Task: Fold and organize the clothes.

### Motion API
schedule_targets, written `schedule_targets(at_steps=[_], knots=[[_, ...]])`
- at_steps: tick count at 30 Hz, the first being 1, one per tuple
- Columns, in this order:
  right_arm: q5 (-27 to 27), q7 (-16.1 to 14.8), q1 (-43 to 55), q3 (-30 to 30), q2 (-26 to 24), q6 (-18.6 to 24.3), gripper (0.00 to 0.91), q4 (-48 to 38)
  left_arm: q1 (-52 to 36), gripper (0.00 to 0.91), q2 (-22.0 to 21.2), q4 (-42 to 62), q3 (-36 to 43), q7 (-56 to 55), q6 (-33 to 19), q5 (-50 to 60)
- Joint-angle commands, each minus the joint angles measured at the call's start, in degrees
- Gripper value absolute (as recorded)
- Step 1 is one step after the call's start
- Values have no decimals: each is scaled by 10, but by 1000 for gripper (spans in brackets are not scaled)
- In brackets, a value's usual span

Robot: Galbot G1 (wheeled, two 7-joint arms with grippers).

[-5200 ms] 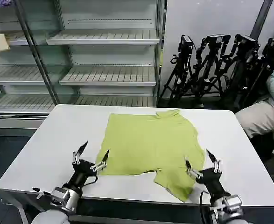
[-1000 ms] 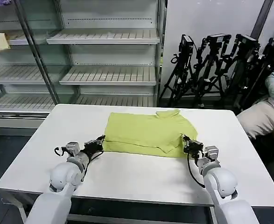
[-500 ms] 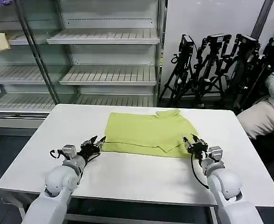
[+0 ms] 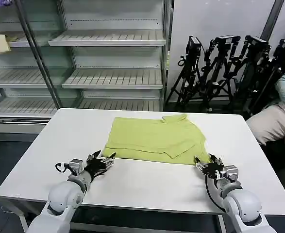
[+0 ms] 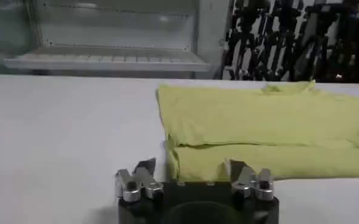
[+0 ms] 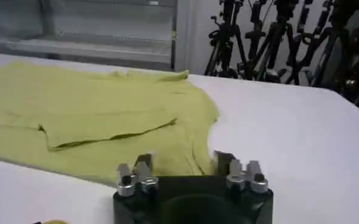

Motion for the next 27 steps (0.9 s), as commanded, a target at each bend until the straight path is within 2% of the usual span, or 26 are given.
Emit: schedule_targets(at_steps=[1, 10, 13, 19, 24, 27], knots=[[15, 5, -14, 3, -3, -8, 0, -1, 3, 10, 0, 6, 9, -6, 6, 3], [11, 2, -45, 5, -6, -8, 0, 49, 51, 0, 8, -35, 6, 3, 6, 14], [2, -6, -102, 16, -10, -4, 0, 105, 102, 0, 19, -88, -7, 5, 6, 15], [-21, -15, -216, 40, -8, 19, 0, 192, 253, 0, 38, -231, -87, 2, 6, 16], [-63, -15, -282, 54, -3, 57, 0, 234, 349, 0, 48, -295, -145, 1, 6, 10], [-75, -8, -308, 55, -3, 60, 0, 251, 379, 20, 56, -315, -159, -4, 7, 13]])
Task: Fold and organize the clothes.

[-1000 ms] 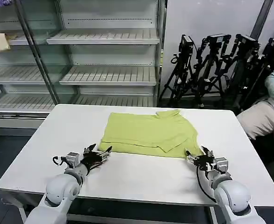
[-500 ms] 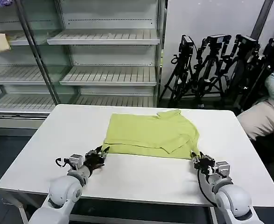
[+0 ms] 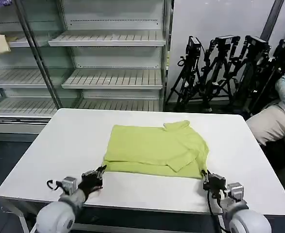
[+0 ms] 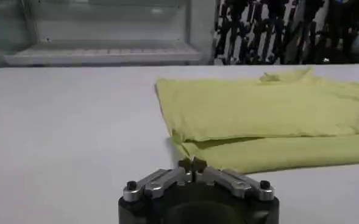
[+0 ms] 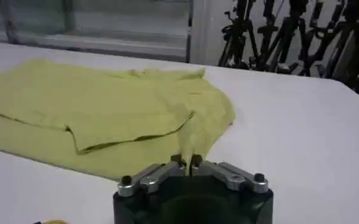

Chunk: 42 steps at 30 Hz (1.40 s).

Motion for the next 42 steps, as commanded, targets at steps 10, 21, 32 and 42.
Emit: schedule_targets(at_steps=[10, 21, 32, 42], knots=[[7, 18, -98, 46, -21, 5, 907, 153, 162, 907, 65, -211, -152, -18, 1, -19], [58, 63, 298, -73, -11, -39, 907, -85, -124, 907, 97, -23, -10, -10, -1, -57], [45, 84, 491, -164, 20, -39, 907, -345, -341, 907, 47, 221, 125, 9, -1, -53], [51, 90, 528, -180, 72, -35, 907, -459, -397, 907, 7, 345, 174, 25, -1, -39]])
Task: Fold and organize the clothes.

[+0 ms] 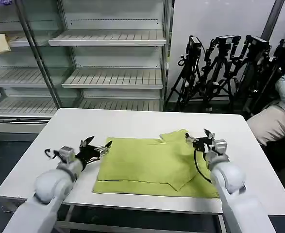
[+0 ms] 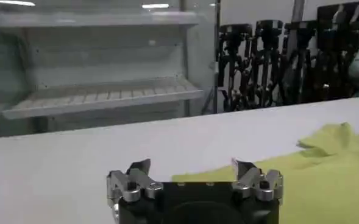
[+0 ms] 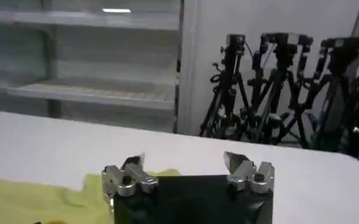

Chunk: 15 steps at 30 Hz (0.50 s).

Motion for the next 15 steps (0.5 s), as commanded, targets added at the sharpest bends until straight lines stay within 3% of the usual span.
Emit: schedule_targets(at_steps=[1, 10, 11, 13, 14, 15], knots=[[4, 10, 94, -32, 36, -3, 907, -147, -144, 907, -36, 201, 88, 17, 0, 11], [-9, 4, 115, -46, 59, -5, 907, -183, -146, 907, -51, 219, 77, 29, 0, 45], [-9, 5, 115, -46, 59, -6, 806, -183, -146, 907, -52, 220, 75, 29, 0, 45], [-5, 8, 112, -48, 59, -7, 403, -180, -143, 907, -50, 222, 74, 29, 0, 45], [8, 16, 109, -50, 58, -7, 141, -177, -142, 907, -49, 221, 74, 29, 1, 45], [34, 27, 105, -52, 58, -7, 121, -173, -140, 907, -49, 220, 74, 29, 1, 45]])
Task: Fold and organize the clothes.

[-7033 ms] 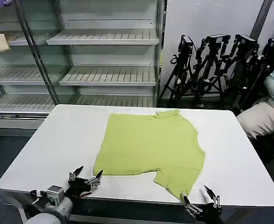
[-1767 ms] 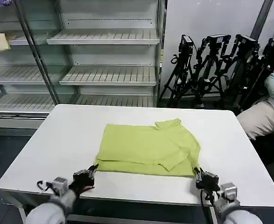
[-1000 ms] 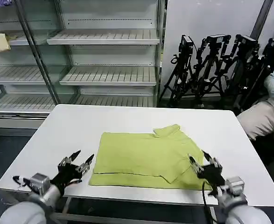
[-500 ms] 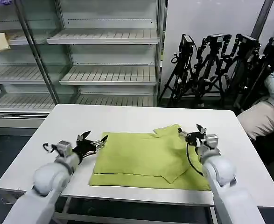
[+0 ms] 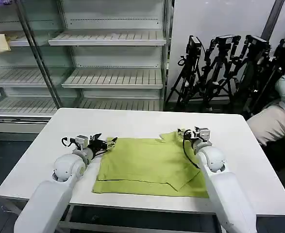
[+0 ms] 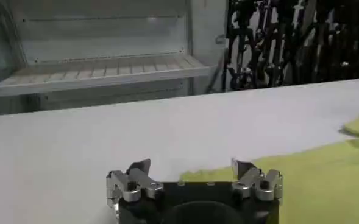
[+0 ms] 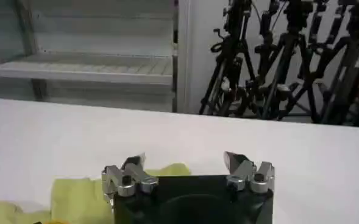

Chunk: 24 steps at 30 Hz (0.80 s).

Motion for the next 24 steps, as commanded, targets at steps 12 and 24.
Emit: schedule_targets(at_steps=[12, 24], knots=[[42, 6, 8, -15, 7, -2, 0, -37, -20, 20, -14, 55, 18, 6, 1, 14], [35, -18, 9, -12, 7, 32, 0, -24, -14, 10, -10, 37, 11, 11, 0, -1]])
